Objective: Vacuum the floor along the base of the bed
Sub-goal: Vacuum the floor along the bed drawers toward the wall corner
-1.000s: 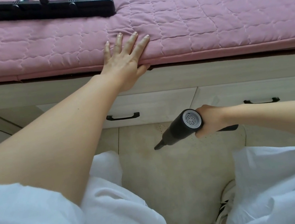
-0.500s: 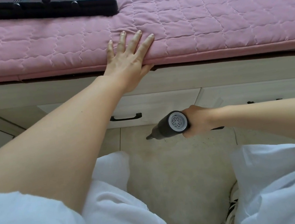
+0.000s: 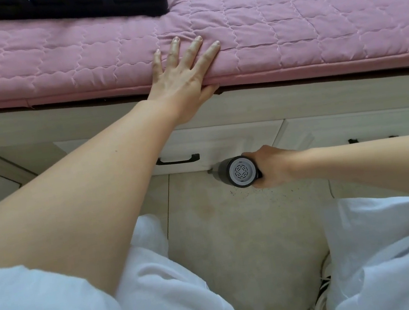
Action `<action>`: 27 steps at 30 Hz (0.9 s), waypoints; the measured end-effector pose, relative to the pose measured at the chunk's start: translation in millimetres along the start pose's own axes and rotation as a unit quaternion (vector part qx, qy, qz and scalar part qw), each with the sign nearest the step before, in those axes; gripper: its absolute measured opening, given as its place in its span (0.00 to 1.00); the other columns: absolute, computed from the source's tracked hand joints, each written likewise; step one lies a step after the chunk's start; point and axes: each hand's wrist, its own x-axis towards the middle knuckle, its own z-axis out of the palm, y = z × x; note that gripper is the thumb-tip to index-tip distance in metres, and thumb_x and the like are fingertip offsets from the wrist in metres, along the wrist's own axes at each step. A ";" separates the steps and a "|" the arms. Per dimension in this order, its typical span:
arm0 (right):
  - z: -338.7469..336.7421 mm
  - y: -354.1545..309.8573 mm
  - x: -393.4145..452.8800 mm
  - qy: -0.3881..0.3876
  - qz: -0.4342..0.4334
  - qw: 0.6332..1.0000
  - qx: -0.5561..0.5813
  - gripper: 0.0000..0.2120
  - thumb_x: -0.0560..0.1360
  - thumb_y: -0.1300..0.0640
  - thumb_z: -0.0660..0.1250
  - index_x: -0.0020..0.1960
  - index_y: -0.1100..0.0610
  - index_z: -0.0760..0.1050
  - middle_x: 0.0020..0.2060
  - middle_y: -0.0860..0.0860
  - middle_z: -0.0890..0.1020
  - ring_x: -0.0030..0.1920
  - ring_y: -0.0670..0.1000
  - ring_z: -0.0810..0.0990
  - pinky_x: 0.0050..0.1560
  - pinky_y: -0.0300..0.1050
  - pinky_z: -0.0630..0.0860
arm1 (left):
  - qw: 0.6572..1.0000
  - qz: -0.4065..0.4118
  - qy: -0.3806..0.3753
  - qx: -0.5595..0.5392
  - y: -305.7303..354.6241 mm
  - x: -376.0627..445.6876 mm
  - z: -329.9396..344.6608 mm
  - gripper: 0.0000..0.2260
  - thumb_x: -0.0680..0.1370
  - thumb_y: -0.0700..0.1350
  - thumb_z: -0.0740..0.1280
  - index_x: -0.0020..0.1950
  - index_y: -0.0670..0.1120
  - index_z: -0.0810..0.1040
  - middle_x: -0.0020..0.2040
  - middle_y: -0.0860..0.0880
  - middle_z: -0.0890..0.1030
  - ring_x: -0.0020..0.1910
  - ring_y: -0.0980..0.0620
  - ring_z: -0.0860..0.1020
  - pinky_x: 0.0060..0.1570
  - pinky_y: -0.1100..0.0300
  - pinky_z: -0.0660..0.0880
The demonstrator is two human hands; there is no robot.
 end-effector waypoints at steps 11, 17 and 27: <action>-13.0 31.0 -23.9 0.013 0.036 0.999 0.029 0.23 0.73 0.54 0.70 0.65 0.51 0.68 0.46 0.46 0.76 0.45 0.47 0.74 0.39 0.31 0.68 | 0.999 0.017 -0.002 0.036 8.7 2.4 -2.8 0.30 0.81 0.61 0.54 0.79 0.60 0.43 0.81 0.51 0.46 0.79 0.39 0.45 0.73 0.33 0.44; -12.7 41.5 -32.8 0.012 0.048 0.998 0.031 0.25 0.72 0.55 0.70 0.67 0.49 0.68 0.48 0.46 0.77 0.46 0.47 0.75 0.45 0.36 0.70 | 0.999 0.030 -0.002 0.041 22.6 8.1 -2.3 0.30 0.81 0.61 0.52 0.79 0.60 0.41 0.81 0.51 0.45 0.79 0.39 0.44 0.72 0.33 0.44; -26.0 48.7 -42.7 -0.007 0.073 0.997 0.012 0.11 0.69 0.57 0.70 0.44 0.46 0.68 0.37 0.44 0.77 0.35 0.42 0.74 0.31 0.32 0.67 | 0.999 0.027 -0.001 0.047 22.8 9.9 0.7 0.29 0.81 0.62 0.51 0.79 0.62 0.41 0.81 0.53 0.44 0.79 0.40 0.44 0.73 0.33 0.44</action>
